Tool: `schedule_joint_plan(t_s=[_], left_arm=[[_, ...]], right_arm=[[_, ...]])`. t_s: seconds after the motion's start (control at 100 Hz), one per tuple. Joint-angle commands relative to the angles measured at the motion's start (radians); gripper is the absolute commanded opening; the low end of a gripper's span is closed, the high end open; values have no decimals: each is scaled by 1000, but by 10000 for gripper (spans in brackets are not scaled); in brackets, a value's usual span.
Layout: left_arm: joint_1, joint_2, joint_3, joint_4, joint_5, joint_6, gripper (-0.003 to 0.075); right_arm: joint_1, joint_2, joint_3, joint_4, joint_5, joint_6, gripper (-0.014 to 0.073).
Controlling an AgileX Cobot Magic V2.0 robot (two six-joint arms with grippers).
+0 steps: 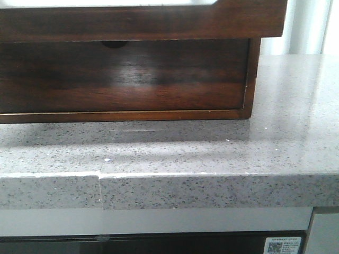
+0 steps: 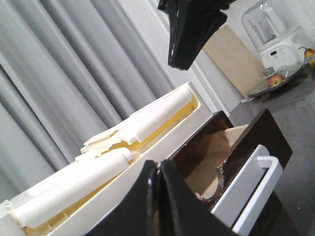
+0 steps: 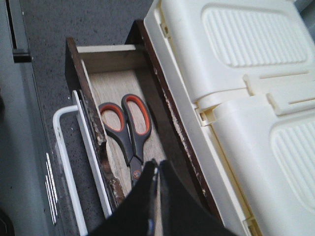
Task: Put scissors in drawer with both arms
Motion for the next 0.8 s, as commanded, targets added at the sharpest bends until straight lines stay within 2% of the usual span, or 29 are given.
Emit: schedule_joint_plan(t_s=[0.0,0.1,0.23,0.37,0.54,0.68,0.79], left_arm=[[-7,-18,-5,-46,-30,-12,-22],[-7,-66,37,-55,-30,-12,-22],[-7,-156,90,-200,-32,-12,-22],[-7,-249,142,-271,-32,-12,-22],[-7,-344,211,-313,-22,-13,-22],[-7,-346,253,-416,-20,-13,-22],[-7,-346,278,-421,-20,-13,-22]], right_arm=[[-6,-71,-3,7,-95,34,-47],[-6,-128,53,7,-147,37,-47],[-6,-216,167,7,-213,47,-47],[-6,-321,327,7,-296,68,-47],[-6,-489,586,7,-512,126,-47],[-6,-649,817,7,-707,136,-47],[-6,-769,979,7,-804,136,-47]])
